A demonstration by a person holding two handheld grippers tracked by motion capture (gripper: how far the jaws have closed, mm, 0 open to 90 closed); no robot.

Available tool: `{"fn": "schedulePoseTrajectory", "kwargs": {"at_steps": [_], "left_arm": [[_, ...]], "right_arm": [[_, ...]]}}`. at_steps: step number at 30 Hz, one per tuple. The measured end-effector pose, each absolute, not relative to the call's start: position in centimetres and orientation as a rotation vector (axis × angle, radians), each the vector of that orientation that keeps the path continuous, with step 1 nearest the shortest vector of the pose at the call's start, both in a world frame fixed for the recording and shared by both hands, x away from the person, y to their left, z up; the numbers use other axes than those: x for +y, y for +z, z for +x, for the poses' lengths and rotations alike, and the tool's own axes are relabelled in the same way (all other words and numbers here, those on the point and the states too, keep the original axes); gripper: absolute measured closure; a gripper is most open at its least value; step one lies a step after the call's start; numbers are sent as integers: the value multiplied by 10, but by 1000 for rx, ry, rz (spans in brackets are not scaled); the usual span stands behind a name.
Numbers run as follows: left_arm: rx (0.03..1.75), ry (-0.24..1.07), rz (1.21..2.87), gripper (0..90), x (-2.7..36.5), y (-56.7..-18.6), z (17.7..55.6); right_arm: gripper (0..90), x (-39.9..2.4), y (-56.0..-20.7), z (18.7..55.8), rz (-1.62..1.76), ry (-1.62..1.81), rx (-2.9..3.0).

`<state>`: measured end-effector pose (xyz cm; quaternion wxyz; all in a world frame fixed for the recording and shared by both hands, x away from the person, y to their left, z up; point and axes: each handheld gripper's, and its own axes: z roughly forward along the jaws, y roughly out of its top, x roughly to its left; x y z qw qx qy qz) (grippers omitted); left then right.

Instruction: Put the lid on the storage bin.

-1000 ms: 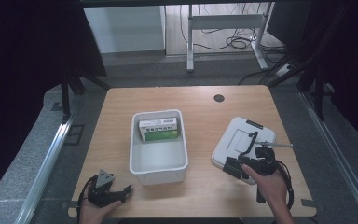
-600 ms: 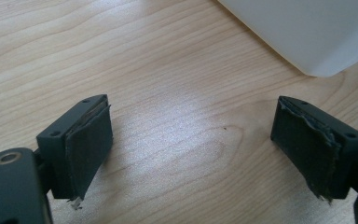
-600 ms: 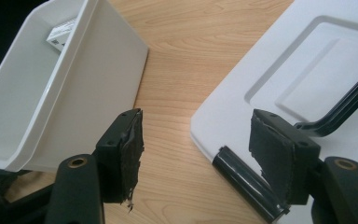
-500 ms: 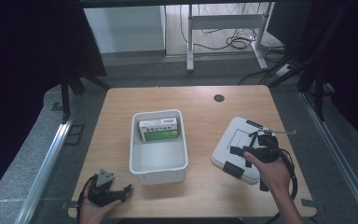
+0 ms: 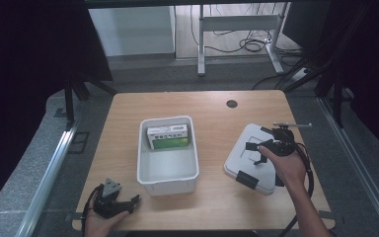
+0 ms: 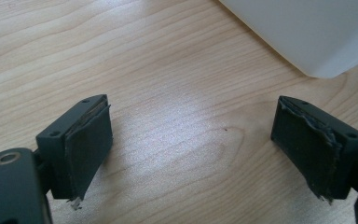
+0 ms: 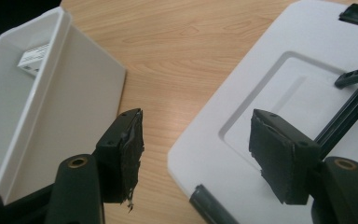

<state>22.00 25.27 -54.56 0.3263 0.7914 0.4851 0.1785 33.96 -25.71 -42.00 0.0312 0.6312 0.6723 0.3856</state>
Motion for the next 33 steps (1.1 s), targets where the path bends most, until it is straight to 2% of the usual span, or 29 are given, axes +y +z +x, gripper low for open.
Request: {"fn": "schedulePoseTrajectory", "kwargs": {"at_steps": [33], "left_arm": [[1270, 466, 2076, 122, 253, -545, 221]], "right_arm": [[370, -286, -438, 373, 2098, 940, 1936]]}}
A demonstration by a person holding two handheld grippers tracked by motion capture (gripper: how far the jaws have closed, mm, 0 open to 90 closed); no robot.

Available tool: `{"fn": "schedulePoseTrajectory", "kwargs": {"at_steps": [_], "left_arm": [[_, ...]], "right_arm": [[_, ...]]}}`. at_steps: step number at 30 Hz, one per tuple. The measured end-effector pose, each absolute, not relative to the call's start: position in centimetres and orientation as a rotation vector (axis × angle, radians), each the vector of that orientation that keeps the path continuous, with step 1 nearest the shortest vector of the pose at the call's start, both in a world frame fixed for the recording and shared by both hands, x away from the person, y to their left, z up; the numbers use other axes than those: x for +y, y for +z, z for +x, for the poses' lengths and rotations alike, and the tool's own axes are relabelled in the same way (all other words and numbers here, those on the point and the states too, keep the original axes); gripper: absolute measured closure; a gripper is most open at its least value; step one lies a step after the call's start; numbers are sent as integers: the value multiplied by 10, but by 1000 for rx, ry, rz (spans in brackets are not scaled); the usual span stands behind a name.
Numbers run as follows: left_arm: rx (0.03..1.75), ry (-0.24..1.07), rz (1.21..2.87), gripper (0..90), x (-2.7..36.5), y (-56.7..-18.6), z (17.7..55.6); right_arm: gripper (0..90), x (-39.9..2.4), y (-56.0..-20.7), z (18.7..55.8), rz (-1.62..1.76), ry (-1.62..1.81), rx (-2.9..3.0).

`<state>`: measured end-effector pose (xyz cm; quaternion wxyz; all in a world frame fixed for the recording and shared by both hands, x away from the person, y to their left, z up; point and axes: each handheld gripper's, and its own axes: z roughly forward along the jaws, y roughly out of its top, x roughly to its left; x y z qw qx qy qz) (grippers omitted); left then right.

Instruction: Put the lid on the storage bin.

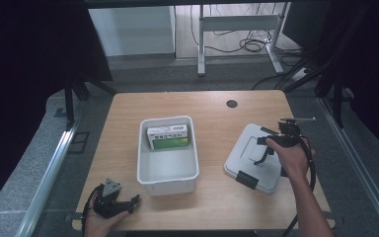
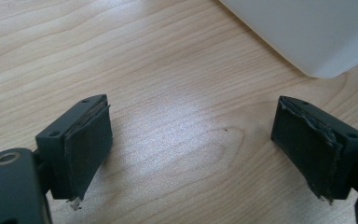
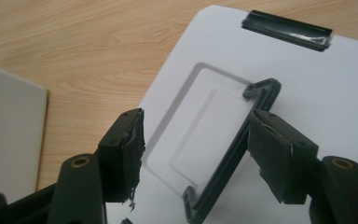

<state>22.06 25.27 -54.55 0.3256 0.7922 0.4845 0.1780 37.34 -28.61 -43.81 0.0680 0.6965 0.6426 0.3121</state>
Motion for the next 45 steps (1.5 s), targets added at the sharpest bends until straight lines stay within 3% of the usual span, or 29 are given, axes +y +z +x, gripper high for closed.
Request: {"fn": "schedulePoseTrajectory", "kwargs": {"at_steps": [15, 30, 45], "left_arm": [[1270, 466, 2077, 122, 253, -545, 221], [1270, 466, 2076, 122, 253, -545, 221], [1273, 469, 2073, 128, 253, -545, 220]], "right_arm": [[495, -300, -451, 379, 2232, 850, 1880], [770, -303, -463, 387, 2483, 819, 1825], [843, -312, -469, 383, 2704, 927, 1648]]}}
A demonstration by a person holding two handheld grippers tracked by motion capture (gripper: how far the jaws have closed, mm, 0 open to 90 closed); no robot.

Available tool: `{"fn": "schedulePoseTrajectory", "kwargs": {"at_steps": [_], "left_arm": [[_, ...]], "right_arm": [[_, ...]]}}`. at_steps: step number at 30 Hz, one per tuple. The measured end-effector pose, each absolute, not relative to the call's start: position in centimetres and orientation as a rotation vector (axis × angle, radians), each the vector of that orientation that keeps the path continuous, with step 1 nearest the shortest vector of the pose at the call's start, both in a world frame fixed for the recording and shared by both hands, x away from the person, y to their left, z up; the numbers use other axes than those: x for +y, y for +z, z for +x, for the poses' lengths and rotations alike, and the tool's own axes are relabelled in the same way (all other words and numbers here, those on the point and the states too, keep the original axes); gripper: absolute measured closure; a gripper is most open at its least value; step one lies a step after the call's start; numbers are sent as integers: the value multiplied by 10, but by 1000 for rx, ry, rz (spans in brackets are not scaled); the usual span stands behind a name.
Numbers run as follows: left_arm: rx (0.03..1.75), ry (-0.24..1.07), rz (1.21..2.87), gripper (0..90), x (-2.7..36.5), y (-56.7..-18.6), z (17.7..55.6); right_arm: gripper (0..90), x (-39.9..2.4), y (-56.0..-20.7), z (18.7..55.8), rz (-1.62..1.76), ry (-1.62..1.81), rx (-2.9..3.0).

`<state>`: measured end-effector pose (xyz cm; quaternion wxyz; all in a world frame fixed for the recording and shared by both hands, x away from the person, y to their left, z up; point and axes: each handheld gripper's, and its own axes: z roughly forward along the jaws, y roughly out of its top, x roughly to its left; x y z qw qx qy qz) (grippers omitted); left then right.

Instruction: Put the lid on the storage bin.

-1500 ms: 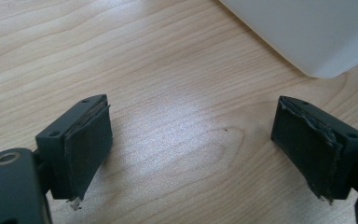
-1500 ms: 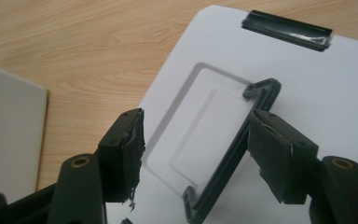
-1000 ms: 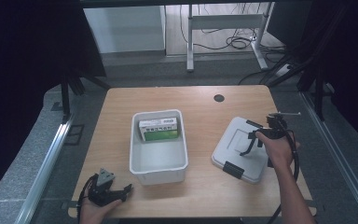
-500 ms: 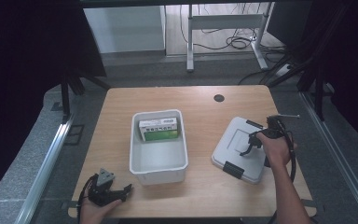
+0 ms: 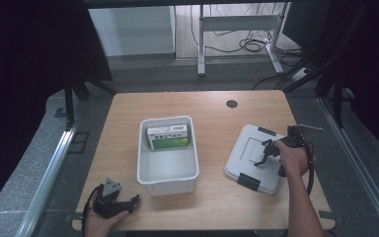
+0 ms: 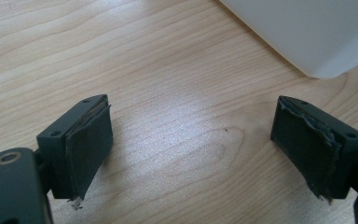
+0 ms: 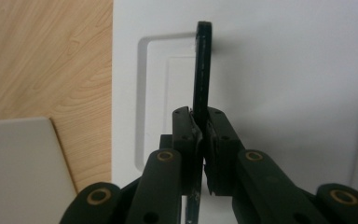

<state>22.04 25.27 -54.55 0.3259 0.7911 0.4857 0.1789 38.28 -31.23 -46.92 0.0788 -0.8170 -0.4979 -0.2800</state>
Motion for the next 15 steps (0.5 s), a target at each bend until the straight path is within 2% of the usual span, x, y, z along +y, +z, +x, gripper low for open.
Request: {"fn": "schedulePoseTrajectory", "kwargs": {"at_steps": [15], "left_arm": [[1274, 470, 2072, 132, 253, -545, 220]], "right_arm": [[848, -314, -457, 378, -2452, -843, -1518]]}}
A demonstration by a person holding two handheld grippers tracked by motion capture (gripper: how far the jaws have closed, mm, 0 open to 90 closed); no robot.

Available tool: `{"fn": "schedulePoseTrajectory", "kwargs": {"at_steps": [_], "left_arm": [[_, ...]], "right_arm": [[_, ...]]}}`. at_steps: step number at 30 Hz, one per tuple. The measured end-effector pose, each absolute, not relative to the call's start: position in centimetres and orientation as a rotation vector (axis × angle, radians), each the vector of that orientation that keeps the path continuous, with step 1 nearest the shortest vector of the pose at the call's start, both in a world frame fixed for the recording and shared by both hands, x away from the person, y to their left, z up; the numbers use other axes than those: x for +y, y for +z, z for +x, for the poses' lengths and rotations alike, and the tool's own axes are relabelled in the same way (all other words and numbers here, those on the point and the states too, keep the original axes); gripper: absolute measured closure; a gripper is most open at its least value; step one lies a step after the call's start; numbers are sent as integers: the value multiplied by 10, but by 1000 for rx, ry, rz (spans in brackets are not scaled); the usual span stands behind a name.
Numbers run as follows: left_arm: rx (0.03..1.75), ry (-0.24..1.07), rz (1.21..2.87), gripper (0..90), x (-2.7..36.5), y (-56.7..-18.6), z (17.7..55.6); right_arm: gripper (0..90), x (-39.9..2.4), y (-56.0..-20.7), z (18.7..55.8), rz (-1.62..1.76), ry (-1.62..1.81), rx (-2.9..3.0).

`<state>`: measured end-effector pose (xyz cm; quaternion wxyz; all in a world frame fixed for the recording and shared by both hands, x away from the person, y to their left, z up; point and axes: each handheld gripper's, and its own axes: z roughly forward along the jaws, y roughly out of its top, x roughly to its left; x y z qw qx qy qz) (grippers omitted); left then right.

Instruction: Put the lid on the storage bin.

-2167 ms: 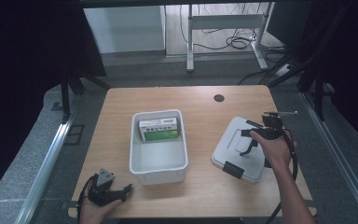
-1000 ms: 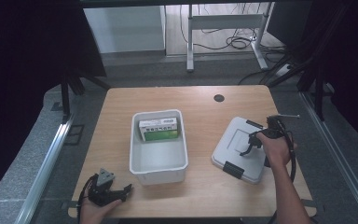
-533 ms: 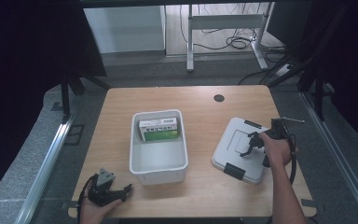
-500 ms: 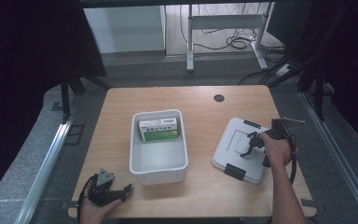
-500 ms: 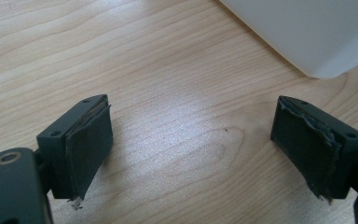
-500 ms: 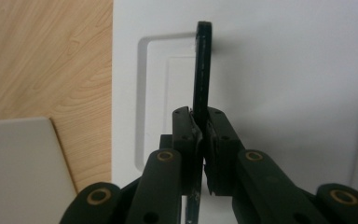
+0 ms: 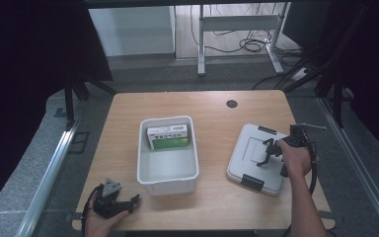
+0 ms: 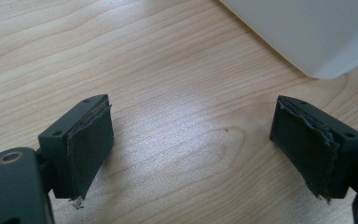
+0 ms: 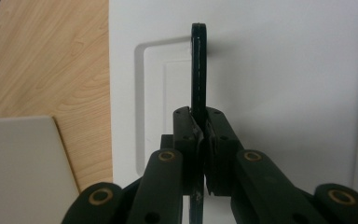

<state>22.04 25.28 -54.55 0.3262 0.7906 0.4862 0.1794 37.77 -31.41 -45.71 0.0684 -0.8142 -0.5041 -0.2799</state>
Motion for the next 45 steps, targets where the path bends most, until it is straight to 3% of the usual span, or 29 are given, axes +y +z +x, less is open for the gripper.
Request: {"fn": "schedulePoseTrajectory", "kwargs": {"at_steps": [45], "left_arm": [[1273, 469, 2071, 131, 253, -546, 220]], "right_arm": [[850, -293, -383, 365, -2264, -986, -1790]]}}
